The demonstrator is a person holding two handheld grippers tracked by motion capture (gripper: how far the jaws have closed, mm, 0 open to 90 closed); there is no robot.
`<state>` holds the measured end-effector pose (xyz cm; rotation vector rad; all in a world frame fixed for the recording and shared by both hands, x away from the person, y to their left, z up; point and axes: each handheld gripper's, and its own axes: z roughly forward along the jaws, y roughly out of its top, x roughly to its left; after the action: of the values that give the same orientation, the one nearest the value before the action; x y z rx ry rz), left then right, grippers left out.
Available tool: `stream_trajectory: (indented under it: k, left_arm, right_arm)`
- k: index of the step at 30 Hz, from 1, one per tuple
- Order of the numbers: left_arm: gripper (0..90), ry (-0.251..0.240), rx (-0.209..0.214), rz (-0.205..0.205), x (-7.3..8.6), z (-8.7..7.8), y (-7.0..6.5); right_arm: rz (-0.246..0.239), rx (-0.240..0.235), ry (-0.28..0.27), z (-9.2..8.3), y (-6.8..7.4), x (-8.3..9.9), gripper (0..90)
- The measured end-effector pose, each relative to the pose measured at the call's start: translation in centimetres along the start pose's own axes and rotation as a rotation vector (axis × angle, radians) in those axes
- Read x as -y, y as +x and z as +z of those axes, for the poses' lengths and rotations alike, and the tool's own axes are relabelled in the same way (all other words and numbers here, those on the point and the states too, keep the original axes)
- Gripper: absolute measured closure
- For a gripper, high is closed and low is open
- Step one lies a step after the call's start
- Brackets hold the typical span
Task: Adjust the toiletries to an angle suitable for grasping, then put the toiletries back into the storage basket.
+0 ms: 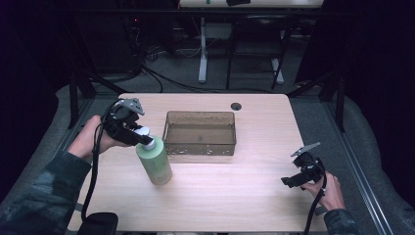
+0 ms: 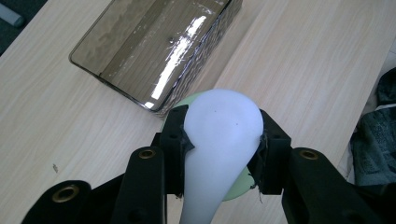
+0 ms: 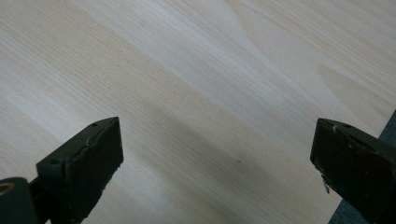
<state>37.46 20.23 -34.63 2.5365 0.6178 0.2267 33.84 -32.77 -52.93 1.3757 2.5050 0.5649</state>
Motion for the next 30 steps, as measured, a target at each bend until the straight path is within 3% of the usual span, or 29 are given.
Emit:
stream_trajectory:
  k: [30]
  left_arm:
    - [62.9,-0.013,-0.021,0.006,-1.9,-2.4,-0.4]
  right_arm:
    - [-0.016,0.001,0.001,0.1,0.0,-0.2,2.5]
